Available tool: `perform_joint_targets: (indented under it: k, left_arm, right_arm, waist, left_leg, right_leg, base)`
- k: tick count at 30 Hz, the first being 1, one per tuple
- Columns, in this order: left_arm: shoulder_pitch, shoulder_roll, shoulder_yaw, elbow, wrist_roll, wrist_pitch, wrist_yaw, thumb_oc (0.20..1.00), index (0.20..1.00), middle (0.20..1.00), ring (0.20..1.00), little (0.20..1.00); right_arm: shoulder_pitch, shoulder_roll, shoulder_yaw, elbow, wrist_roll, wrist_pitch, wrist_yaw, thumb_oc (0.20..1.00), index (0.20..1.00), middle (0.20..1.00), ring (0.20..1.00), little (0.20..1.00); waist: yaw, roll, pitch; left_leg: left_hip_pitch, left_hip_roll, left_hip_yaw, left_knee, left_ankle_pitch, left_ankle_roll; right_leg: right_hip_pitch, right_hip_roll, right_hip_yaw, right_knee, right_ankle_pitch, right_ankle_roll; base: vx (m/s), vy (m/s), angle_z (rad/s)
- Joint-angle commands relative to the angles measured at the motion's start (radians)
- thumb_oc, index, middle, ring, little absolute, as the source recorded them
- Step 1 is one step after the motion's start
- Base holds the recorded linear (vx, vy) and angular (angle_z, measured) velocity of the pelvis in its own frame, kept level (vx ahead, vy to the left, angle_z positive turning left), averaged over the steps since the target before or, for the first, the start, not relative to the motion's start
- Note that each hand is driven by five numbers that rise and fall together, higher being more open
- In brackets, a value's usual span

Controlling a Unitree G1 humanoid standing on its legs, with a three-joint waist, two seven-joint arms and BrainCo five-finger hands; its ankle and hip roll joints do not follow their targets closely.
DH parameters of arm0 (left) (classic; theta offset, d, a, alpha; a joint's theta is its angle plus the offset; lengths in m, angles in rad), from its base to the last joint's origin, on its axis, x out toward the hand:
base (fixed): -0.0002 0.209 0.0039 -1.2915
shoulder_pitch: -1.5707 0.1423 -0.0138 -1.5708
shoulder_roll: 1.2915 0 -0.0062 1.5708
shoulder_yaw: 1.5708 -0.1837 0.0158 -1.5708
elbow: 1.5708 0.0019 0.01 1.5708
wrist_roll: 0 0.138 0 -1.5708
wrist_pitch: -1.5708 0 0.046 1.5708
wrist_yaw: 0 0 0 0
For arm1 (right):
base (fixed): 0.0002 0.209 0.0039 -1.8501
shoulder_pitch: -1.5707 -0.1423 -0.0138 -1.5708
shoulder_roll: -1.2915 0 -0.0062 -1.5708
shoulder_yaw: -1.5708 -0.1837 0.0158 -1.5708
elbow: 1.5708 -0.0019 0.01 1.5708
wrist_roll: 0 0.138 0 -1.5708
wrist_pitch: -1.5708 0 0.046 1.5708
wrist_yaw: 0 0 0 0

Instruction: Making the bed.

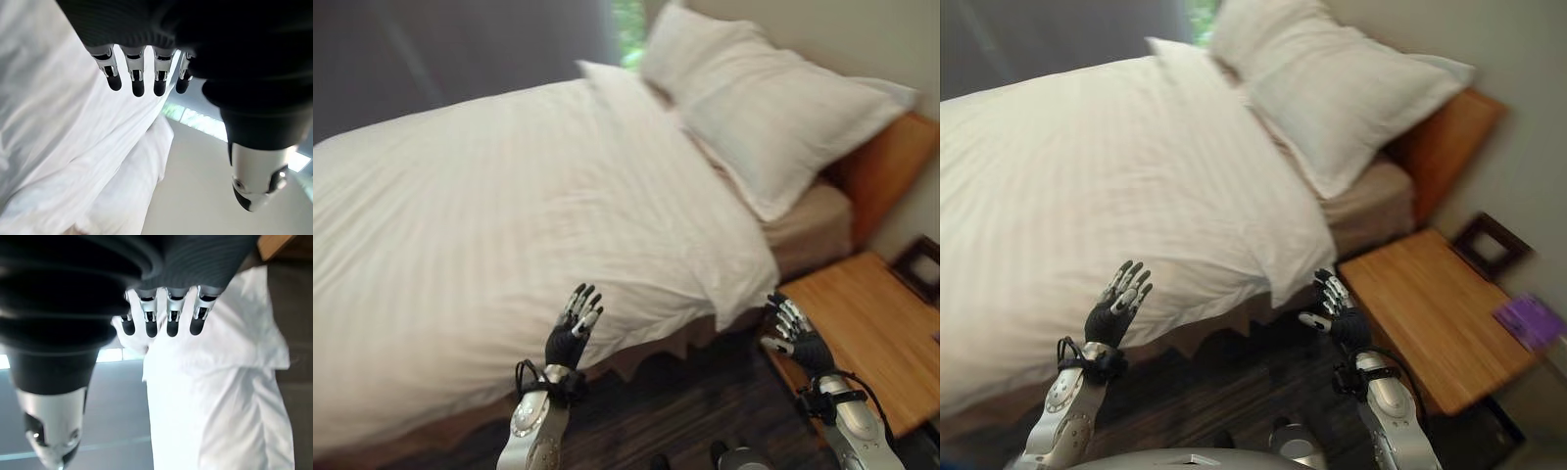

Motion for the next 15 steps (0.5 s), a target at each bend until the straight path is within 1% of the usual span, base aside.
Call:
perform_joint_targets:
  k: [1, 2, 3, 4, 5, 6, 7, 8, 9, 10, 11, 12, 13, 14, 15]
  left_arm:
    - [-0.025, 0.043, 0.044, -0.037, 0.002, -0.073, 0.016, 1.000, 1.000, 1.000, 1.000, 1.000]
    - [-0.014, 0.038, 0.048, -0.035, -0.005, -0.072, 0.019, 1.000, 1.000, 1.000, 1.000, 1.000]
    - [-0.015, 0.038, 0.049, -0.035, -0.005, -0.072, 0.019, 1.000, 1.000, 1.000, 1.000, 1.000]
    - [-0.013, 0.034, 0.058, -0.034, -0.018, -0.073, 0.026, 1.000, 1.000, 1.000, 1.000, 1.000]
    - [-0.008, 0.025, 0.066, -0.037, -0.042, -0.072, 0.028, 1.000, 1.000, 1.000, 1.000, 1.000]
    - [-0.011, 0.014, 0.060, -0.025, -0.054, -0.070, 0.026, 1.000, 1.000, 1.000, 1.000, 1.000]
    - [-0.017, 0.003, 0.058, -0.013, -0.069, -0.066, 0.020, 1.000, 1.000, 1.000, 1.000, 1.000]
    - [-0.019, -0.011, 0.053, 0.010, -0.074, -0.058, 0.021, 1.000, 1.000, 1.000, 1.000, 1.000]
    - [-0.004, -0.007, 0.052, 0.008, -0.060, -0.045, 0.014, 1.000, 1.000, 1.000, 1.000, 1.000]
    - [0.020, -0.006, 0.063, -0.008, -0.062, -0.038, 0.010, 1.000, 1.000, 1.000, 1.000, 1.000]
    - [0.022, -0.006, 0.063, -0.014, -0.068, -0.035, 0.003, 1.000, 1.000, 1.000, 1.000, 1.000]
    - [0.032, 0.000, 0.057, -0.020, -0.065, -0.023, -0.010, 1.000, 1.000, 1.000, 1.000, 1.000]
    - [0.033, 0.001, 0.057, -0.021, -0.065, -0.022, -0.009, 1.000, 1.000, 1.000, 1.000, 1.000]
    - [0.034, 0.004, 0.049, -0.017, -0.061, -0.015, -0.013, 1.000, 1.000, 1.000, 1.000, 1.000]
    - [0.031, 0.007, 0.036, -0.020, -0.057, -0.010, -0.018, 1.000, 1.000, 1.000, 1.000, 1.000]
  right_arm:
    - [-0.074, -0.043, 0.002, -0.052, 0.020, -0.058, 0.015, 1.000, 1.000, 1.000, 1.000, 1.000]
    - [-0.069, -0.051, 0.002, -0.071, 0.023, -0.061, 0.018, 1.000, 1.000, 1.000, 1.000, 1.000]
    - [-0.070, -0.051, 0.002, -0.071, 0.023, -0.061, 0.018, 1.000, 1.000, 1.000, 1.000, 1.000]
    - [-0.079, -0.068, 0.002, -0.082, 0.026, -0.066, 0.024, 1.000, 1.000, 1.000, 1.000, 1.000]
    - [-0.085, -0.087, -0.005, -0.093, 0.021, -0.069, 0.021, 1.000, 1.000, 1.000, 1.000, 1.000]
    - [-0.089, -0.103, -0.012, -0.087, 0.007, -0.073, 0.010, 1.000, 1.000, 1.000, 1.000, 1.000]
    - [-0.096, -0.117, -0.023, -0.089, -0.012, -0.076, 0.000, 1.000, 1.000, 1.000, 1.000, 1.000]
    - [-0.105, -0.130, -0.036, -0.080, -0.040, -0.076, -0.019, 1.000, 1.000, 1.000, 1.000, 1.000]
    - [-0.096, -0.115, -0.054, -0.070, -0.028, -0.065, -0.040, 1.000, 1.000, 1.000, 1.000, 1.000]
    - [-0.074, -0.094, -0.069, -0.071, -0.002, -0.064, -0.032, 1.000, 1.000, 1.000, 1.000, 1.000]
    - [-0.070, -0.088, -0.070, -0.073, -0.008, -0.063, -0.031, 1.000, 1.000, 1.000, 1.000, 1.000]
    - [-0.050, -0.076, -0.078, -0.075, -0.008, -0.058, -0.029, 1.000, 1.000, 1.000, 1.000, 1.000]
    - [-0.049, -0.076, -0.078, -0.076, -0.008, -0.058, -0.029, 1.000, 1.000, 1.000, 1.000, 1.000]
    - [-0.043, -0.068, -0.082, -0.074, -0.006, -0.056, -0.030, 1.000, 1.000, 1.000, 1.000, 1.000]
    - [-0.038, -0.061, -0.085, -0.075, -0.004, -0.054, -0.030, 1.000, 1.000, 1.000, 1.000, 1.000]
  waist:
    - [-0.009, -0.038, -0.022]
    - [-0.004, -0.037, -0.018]
    - [-0.005, -0.035, -0.019]
    - [0.008, -0.034, -0.003]
    - [0.015, -0.034, 0.016]
    - [0.015, -0.038, 0.036]
    - [0.016, -0.047, 0.052]
    - [0.014, -0.066, 0.059]
    - [0.016, -0.079, 0.051]
    - [0.016, -0.087, 0.042]
    - [0.011, -0.089, 0.031]
    - [-0.001, -0.079, 0.011]
    - [-0.002, -0.080, 0.012]
    - [-0.010, -0.073, 0.001]
    - [-0.022, -0.060, -0.012]
  left_leg:
    - [-0.050, -0.006, -0.019, -0.015, -0.002, -0.048]
    - [-0.073, 0.000, -0.049, -0.015, 0.025, -0.067]
    - [-0.077, 0.002, -0.052, -0.015, 0.029, -0.068]
    - [-0.103, 0.015, -0.079, -0.015, 0.066, -0.098]
    - [-0.121, 0.023, -0.095, -0.015, 0.088, -0.113]
    - [-0.134, 0.024, -0.076, -0.007, 0.096, -0.110]
    - [-0.146, 0.029, 0.002, 0.056, 0.060, -0.090]
    - [-0.142, 0.055, 0.125, 0.140, 0.002, -0.066]
    - [-0.117, 0.082, 0.236, 0.231, -0.071, -0.051]
    - [-0.090, 0.117, 0.306, 0.320, -0.109, -0.050]
    - [-0.050, 0.145, 0.363, 0.334, -0.115, -0.054]
    - [0.017, 0.151, 0.393, 0.274, -0.138, -0.072]
    - [0.018, 0.150, 0.393, 0.272, -0.137, -0.071]
    - [0.046, 0.146, 0.406, 0.231, -0.144, -0.076]
    - [0.079, 0.129, 0.410, 0.150, -0.158, -0.073]
  right_leg:
    - [0.057, 0.035, 0.045, -0.069, -0.060, -0.030]
    - [0.060, 0.040, 0.024, -0.084, -0.060, -0.042]
    - [0.055, 0.042, 0.023, -0.082, -0.057, -0.042]
    - [0.056, 0.051, -0.009, -0.095, -0.052, -0.054]
    - [0.061, 0.056, -0.047, -0.101, -0.052, -0.062]
    - [0.055, 0.051, -0.073, -0.088, -0.053, -0.066]
    - [0.055, 0.044, -0.095, -0.080, -0.051, -0.070]
    - [0.059, 0.028, -0.126, -0.076, -0.048, -0.071]
    - [0.059, 0.013, -0.165, -0.086, -0.041, -0.076]
    - [0.072, 0.003, -0.199, -0.109, -0.033, -0.080]
    - [0.080, 0.001, -0.228, -0.119, -0.038, -0.082]
    - [0.092, -0.001, -0.261, -0.125, -0.053, -0.068]
    - [0.094, -0.001, -0.263, -0.126, -0.053, -0.069]
    - [0.092, -0.004, -0.286, -0.122, -0.060, -0.063]
    - [0.090, -0.009, -0.313, -0.115, -0.068, -0.054]
  base:
    - [-0.35, -0.434, 1.64]
    - [-0.36, -0.435, 1.59]
    - [-0.29, -0.335, 0.78]
    - [-0.32, -0.341, 0.95]
    - [-0.43, -0.412, 1.12]
    - [-0.40, -0.306, 1.06]
    - [-0.34, -0.235, 1.14]
    - [-0.32, -0.240, 1.18]
    - [-0.30, -0.218, 1.39]
    - [-0.23, -0.145, 1.10]
    - [-0.09, -0.019, 0.95]
    - [0.01, 0.032, 1.01]
    - [0.02, 0.097, 1.19]
    - [-0.03, 0.136, 1.35]
    - [-0.06, 0.215, 1.00]
